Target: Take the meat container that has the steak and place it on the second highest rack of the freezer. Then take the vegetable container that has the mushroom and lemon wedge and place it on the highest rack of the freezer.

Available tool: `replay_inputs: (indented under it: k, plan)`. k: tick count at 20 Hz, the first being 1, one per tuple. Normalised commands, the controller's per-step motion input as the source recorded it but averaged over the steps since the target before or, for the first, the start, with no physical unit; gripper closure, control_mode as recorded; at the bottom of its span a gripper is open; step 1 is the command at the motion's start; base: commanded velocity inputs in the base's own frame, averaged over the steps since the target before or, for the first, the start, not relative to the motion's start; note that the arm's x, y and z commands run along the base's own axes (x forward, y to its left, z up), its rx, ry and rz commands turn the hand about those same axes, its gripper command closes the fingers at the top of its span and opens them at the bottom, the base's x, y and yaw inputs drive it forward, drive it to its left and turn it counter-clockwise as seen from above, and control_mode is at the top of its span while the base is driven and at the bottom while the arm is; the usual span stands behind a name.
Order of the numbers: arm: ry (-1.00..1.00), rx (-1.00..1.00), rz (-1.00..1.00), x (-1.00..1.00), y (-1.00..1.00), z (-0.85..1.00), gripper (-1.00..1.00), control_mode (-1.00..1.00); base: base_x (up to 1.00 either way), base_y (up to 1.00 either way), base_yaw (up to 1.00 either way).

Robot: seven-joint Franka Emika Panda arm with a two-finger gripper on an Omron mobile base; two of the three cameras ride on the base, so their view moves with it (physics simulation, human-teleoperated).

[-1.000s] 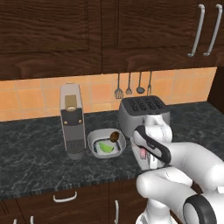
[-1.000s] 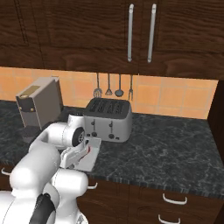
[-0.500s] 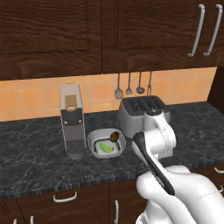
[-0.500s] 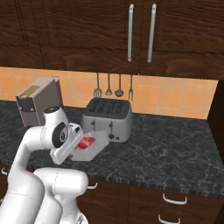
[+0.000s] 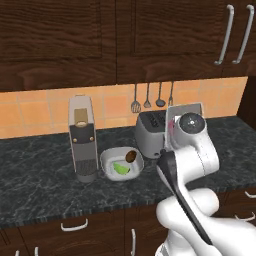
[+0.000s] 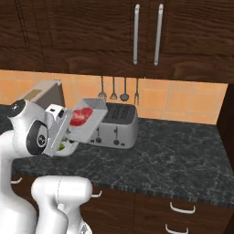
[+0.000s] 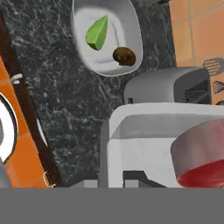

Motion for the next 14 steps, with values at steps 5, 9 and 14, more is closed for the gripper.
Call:
replay_inputs:
  k: [5, 9, 14]
  plan:
    - [-0.43, 0.12, 0.16, -0.86, 0.00, 0.82, 1.00, -1.00, 0.00, 0.00, 0.00]
    - [-0.05, 0.34, 0.14, -1.00, 0.02, 0.28, 1.00, -1.00, 0.00, 0.00, 0.00]
    - [0.00, 0.18, 0.14, -0.88, 0.32, -0.03, 1.00, -1.00, 0.00, 0.00, 0.00]
